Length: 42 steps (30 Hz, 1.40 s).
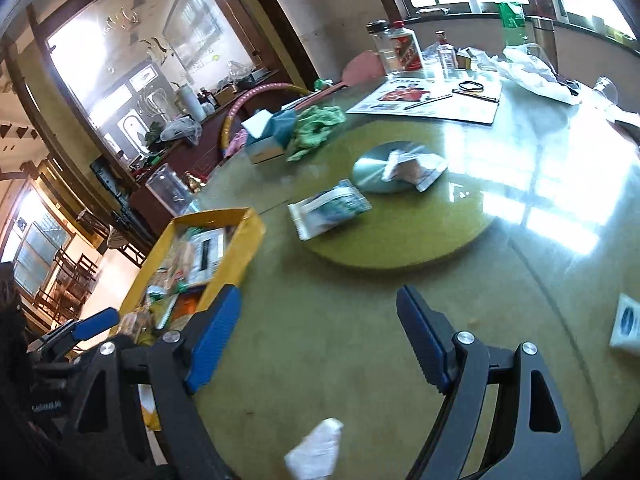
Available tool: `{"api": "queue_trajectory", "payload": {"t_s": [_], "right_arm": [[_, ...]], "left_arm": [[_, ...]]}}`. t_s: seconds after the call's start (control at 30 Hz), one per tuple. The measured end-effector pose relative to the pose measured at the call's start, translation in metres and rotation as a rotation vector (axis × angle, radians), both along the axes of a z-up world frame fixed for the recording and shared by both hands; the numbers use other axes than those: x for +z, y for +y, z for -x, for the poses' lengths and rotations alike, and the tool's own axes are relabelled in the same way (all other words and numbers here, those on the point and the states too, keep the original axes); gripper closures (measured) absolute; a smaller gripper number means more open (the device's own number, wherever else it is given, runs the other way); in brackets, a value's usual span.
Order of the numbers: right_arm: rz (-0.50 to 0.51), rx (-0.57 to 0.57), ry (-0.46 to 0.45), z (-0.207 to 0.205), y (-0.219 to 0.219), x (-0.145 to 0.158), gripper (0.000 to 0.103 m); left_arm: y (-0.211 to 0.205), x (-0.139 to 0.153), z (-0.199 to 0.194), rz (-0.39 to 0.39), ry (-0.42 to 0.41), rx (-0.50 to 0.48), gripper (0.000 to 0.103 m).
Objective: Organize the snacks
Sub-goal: 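Grasp the silver printed sachet with the right tool while the left tool approaches the blue-white bag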
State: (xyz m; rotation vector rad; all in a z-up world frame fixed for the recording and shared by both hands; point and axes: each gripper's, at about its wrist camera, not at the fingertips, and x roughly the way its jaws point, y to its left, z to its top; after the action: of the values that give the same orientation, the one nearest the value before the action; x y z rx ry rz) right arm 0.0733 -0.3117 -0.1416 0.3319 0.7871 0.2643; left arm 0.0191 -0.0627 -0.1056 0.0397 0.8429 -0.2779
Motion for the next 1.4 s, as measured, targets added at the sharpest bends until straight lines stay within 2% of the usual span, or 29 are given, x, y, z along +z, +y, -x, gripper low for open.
{"api": "queue_trajectory", "payload": {"t_s": [0.23, 0.37, 0.43, 0.6, 0.73, 0.8, 0.93, 1.0, 1.17, 1.3, 1.4], "right_arm": [[0.15, 0.068, 0.006, -0.053, -0.02, 0.001, 0.022], [0.271, 0.127, 0.04, -0.099, -0.022, -0.006, 0.022], [0.293, 0.154, 0.067, -0.127, -0.028, -0.011, 0.023], [0.285, 0.096, 0.119, -0.19, -0.049, -0.022, 0.023], [0.264, 0.067, 0.185, -0.227, -0.058, -0.041, 0.023], [0.22, 0.074, 0.214, -0.241, -0.06, -0.051, 0.023], [0.201, 0.084, 0.232, -0.249, -0.055, -0.063, 0.023], [0.175, 0.111, 0.226, -0.24, -0.051, -0.065, 0.023], [0.207, 0.165, 0.216, -0.214, -0.033, -0.067, 0.023], [0.301, 0.124, 0.221, -0.217, -0.019, -0.069, 0.023], [0.278, 0.073, 0.227, -0.226, -0.023, -0.068, 0.026]], "left_arm": [[-0.013, -0.005, -0.006, 0.017, 0.022, -0.029, 0.025], [-0.017, -0.005, -0.009, 0.021, 0.023, -0.028, 0.025], [-0.017, -0.005, -0.009, 0.023, 0.018, -0.026, 0.025], [-0.018, -0.007, -0.013, -0.01, 0.012, -0.008, 0.025], [-0.015, -0.008, -0.017, -0.003, 0.016, -0.006, 0.025], [-0.014, -0.008, -0.018, -0.002, 0.018, -0.008, 0.025], [-0.01, -0.01, -0.02, 0.009, 0.023, -0.009, 0.025], [-0.009, -0.01, -0.02, 0.02, 0.024, -0.013, 0.025], [-0.007, -0.013, -0.026, 0.038, 0.041, -0.022, 0.025], [-0.011, -0.011, -0.032, 0.028, 0.056, -0.036, 0.025], [-0.015, -0.007, -0.038, -0.006, 0.045, -0.045, 0.025]]}}
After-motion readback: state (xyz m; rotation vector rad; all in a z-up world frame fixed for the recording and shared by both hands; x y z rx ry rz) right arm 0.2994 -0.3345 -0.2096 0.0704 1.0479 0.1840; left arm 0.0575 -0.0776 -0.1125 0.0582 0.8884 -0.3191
